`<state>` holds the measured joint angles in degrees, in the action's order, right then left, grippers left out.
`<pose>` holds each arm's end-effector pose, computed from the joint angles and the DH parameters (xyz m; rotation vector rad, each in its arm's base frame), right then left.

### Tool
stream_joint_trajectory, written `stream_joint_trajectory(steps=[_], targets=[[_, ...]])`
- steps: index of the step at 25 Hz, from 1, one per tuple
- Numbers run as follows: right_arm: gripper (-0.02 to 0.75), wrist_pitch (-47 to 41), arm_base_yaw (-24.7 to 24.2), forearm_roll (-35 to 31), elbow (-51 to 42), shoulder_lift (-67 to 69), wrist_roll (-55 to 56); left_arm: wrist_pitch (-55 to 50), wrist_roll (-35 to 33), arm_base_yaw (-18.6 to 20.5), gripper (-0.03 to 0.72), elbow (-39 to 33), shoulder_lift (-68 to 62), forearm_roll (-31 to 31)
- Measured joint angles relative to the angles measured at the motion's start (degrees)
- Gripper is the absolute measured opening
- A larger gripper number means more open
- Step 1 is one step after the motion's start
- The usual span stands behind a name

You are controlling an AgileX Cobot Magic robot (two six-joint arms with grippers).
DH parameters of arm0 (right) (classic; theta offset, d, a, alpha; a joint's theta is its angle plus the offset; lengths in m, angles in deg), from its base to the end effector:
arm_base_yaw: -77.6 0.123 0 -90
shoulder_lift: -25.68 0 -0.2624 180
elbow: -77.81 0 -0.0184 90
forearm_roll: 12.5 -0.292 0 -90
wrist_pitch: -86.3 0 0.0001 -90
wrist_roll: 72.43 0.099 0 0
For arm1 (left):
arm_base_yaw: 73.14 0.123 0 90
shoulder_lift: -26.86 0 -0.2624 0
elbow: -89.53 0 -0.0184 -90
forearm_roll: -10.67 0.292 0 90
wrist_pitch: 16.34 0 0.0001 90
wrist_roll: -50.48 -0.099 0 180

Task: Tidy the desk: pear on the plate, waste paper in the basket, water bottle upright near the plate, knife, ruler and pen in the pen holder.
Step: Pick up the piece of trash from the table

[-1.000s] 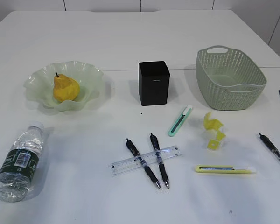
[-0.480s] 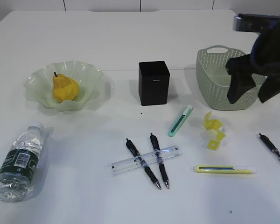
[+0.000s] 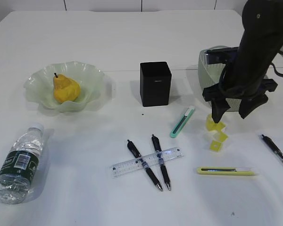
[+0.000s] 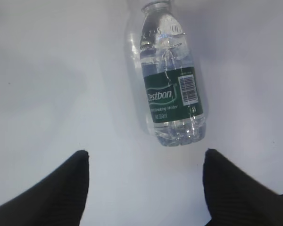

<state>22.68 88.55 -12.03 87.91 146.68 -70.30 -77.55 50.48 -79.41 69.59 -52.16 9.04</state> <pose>0.4163 0.0798 0.1624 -0.2392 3.0363 0.0052 0.2729 -0.0325 0.2602 0.1399 2.7933 -0.0649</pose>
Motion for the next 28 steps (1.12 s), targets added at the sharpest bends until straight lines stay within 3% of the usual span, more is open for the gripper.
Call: stream_joint_trajectory(steps=[22,25,28], targets=[[0.53,2.5,-0.3,1.1,7.7,14.0,0.7,2.1,0.0,0.0,0.529,0.0,0.0,0.0],[0.491,2.5,-0.3,1.4,7.7,14.0,0.7,2.2,0.0,0.0,0.529,0.0,0.0,0.0],[0.391,2.5,-0.3,1.4,7.7,14.1,0.7,2.2,0.0,0.0,0.529,0.0,0.0,0.0]])
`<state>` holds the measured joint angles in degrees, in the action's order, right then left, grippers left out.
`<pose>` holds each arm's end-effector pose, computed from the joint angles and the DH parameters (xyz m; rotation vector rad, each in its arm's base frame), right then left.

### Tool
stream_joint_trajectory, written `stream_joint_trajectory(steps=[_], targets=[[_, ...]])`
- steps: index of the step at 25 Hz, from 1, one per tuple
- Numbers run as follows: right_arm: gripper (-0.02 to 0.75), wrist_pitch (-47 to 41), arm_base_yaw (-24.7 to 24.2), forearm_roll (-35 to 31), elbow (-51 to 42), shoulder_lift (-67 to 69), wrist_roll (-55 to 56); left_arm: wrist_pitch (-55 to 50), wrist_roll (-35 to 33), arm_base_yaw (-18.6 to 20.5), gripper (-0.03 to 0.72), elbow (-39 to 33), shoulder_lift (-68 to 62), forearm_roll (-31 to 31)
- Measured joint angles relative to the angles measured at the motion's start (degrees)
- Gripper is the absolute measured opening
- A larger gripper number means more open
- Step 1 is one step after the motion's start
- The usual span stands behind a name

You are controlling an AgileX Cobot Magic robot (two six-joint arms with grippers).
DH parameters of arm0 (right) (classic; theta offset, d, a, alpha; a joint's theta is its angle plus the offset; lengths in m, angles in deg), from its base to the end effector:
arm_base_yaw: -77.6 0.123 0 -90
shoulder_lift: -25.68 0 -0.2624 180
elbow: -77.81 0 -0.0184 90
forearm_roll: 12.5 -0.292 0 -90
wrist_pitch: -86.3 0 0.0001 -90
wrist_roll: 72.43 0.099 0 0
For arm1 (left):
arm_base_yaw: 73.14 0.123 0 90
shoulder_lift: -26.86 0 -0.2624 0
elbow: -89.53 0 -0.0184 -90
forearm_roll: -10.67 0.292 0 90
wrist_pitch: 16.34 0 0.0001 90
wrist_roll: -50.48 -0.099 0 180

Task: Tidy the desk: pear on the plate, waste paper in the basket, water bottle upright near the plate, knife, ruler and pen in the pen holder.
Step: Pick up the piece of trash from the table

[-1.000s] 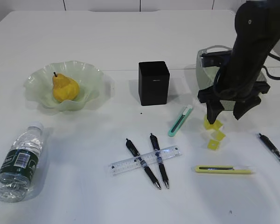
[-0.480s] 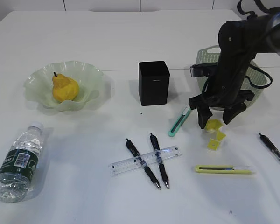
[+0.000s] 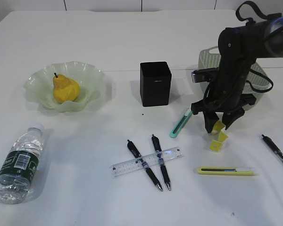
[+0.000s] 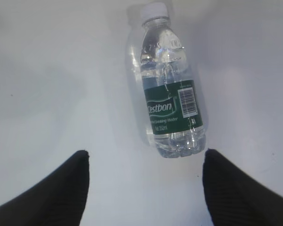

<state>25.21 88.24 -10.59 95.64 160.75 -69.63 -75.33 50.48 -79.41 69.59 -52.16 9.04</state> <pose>0.4493 0.0815 0.0921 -0.2369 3.0999 -0.0401 0.2765 -0.0328 0.2615 0.1372 2.7546 -0.0669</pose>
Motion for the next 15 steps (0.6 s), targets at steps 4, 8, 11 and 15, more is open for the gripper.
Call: stream_joint_trajectory(steps=[4,8,11,15], targets=[[0.219,0.0,0.0,0.1,0.0,0.0,0.1,0.0,0.0,0.0,0.529,0.0,0.0,-0.1],[0.104,0.0,0.0,0.1,0.0,0.2,0.1,0.0,0.0,0.0,0.529,0.0,0.0,-0.1],[0.059,0.0,0.0,0.1,0.0,0.3,0.1,0.0,0.0,0.0,0.529,0.0,0.0,-0.2],[0.004,0.0,0.0,0.1,0.0,0.3,-0.2,0.0,0.0,0.0,0.528,0.0,0.0,-0.2]])
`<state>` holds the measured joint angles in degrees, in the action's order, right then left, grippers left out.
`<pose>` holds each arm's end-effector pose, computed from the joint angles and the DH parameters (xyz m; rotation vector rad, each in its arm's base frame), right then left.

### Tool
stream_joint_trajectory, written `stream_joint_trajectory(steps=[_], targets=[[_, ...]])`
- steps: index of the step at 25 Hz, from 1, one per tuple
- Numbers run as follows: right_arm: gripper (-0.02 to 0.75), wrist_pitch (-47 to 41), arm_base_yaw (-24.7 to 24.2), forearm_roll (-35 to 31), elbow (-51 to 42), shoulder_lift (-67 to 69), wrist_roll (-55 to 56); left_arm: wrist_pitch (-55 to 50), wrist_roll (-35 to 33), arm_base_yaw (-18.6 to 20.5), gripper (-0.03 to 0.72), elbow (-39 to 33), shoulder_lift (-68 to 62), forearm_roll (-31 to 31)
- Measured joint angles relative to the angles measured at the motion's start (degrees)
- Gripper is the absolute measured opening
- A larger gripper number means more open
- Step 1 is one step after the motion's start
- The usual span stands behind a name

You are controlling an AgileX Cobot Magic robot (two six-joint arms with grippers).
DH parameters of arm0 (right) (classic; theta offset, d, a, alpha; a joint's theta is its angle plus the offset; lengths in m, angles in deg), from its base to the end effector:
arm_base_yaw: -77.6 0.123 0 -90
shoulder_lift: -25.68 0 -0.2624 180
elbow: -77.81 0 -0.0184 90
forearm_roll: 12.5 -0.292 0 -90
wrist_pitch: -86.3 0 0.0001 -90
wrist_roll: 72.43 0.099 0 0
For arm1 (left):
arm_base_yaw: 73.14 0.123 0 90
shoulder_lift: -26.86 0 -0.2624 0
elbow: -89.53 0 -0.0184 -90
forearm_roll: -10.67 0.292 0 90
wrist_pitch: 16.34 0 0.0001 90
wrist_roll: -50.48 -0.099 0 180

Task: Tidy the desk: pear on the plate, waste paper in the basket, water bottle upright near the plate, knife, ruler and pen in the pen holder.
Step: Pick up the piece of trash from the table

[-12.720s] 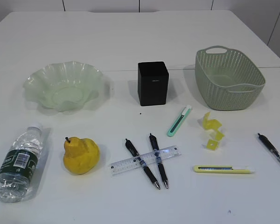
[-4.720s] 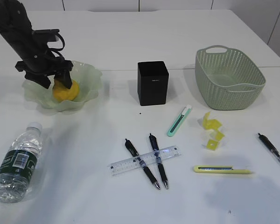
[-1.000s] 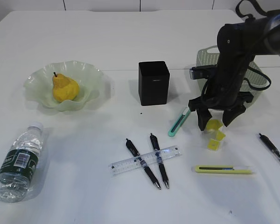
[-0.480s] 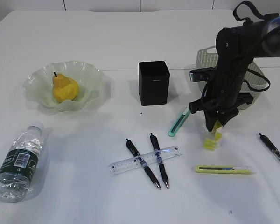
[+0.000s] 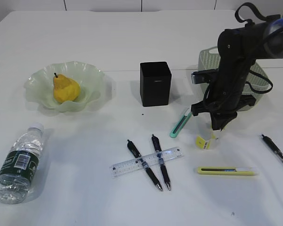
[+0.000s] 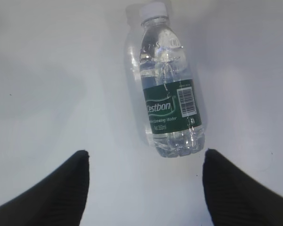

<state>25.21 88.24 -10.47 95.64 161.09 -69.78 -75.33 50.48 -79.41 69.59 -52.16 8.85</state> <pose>0.4491 0.0813 0.0894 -0.2430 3.1051 -0.0441 0.2764 -0.0331 0.2615 0.1356 2.7548 -0.0713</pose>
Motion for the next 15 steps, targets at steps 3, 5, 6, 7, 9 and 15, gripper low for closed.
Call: stream_joint_trajectory(steps=[3,5,6,7,9,15], targets=[[-0.01,-0.1,0.0,0.0,0.0,-0.4,-0.2,0.0,0.0,0.0,0.528,0.0,0.0,0.0],[-0.012,-0.4,0.0,0.0,0.0,-1.2,-0.3,0.0,0.0,0.0,0.528,0.0,0.0,0.0],[-0.012,-0.6,0.0,0.0,0.0,-1.7,-0.4,0.0,0.0,0.0,0.528,0.0,0.0,0.0],[-0.012,-1.1,0.0,0.0,0.3,-2.0,-0.7,0.0,0.0,0.0,0.528,0.0,0.0,0.0],[-0.013,-2.2,0.0,-0.5,1.0,-2.8,-1.4,0.0,0.0,0.0,0.528,0.0,0.0,0.0],[-0.013,-4.3,0.0,-2.3,5.7,-5.4,-2.1,0.0,0.0,0.0,0.528,0.0,0.0,0.0]])
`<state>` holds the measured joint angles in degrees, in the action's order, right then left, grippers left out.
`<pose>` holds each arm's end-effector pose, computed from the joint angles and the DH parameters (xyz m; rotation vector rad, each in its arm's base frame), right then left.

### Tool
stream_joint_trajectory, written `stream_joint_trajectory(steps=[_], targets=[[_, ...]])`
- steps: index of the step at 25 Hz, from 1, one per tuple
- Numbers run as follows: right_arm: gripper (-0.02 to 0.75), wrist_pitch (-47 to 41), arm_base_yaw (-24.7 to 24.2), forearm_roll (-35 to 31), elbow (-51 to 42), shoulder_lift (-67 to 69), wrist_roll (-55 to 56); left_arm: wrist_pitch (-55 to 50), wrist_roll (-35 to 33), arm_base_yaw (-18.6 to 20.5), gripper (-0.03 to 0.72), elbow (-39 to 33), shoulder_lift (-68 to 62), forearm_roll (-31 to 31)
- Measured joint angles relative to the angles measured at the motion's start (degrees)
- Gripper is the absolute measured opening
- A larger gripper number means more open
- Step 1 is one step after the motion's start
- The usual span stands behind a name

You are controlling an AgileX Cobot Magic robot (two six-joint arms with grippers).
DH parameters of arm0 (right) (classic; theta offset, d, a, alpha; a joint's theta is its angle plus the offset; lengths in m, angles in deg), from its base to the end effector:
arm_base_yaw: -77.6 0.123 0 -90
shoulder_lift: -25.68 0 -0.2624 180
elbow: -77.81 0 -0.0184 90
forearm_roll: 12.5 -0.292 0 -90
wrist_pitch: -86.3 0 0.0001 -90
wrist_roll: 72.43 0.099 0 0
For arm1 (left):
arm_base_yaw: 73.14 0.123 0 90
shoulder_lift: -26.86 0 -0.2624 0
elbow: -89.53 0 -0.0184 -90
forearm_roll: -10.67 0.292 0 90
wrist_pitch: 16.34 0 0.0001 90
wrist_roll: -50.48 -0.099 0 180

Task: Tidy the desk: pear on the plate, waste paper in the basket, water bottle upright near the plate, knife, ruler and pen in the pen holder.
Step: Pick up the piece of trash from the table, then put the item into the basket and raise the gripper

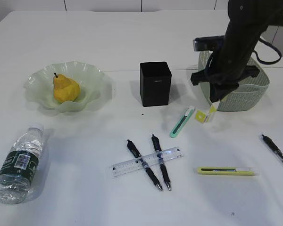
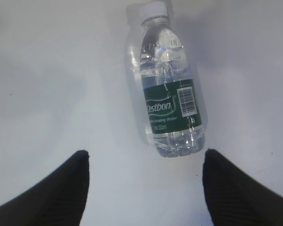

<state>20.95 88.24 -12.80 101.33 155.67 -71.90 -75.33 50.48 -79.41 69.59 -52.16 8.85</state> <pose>0.4597 0.0868 0.1609 -0.2616 2.9884 0.0282 0.2764 -0.0331 0.2615 0.1356 2.7548 -0.0713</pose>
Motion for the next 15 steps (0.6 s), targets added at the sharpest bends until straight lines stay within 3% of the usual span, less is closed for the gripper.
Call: stream_joint_trajectory(steps=[8,15], targets=[[-0.013,-0.4,-1.6,-0.1,11.3,-1.0,0.7,0.0,0.0,0.0,0.528,0.0,0.0,0.0],[-0.013,5.7,-7.3,3.1,14.4,-1.0,6.1,-0.3,0.0,0.0,0.528,0.0,0.0,0.0]])
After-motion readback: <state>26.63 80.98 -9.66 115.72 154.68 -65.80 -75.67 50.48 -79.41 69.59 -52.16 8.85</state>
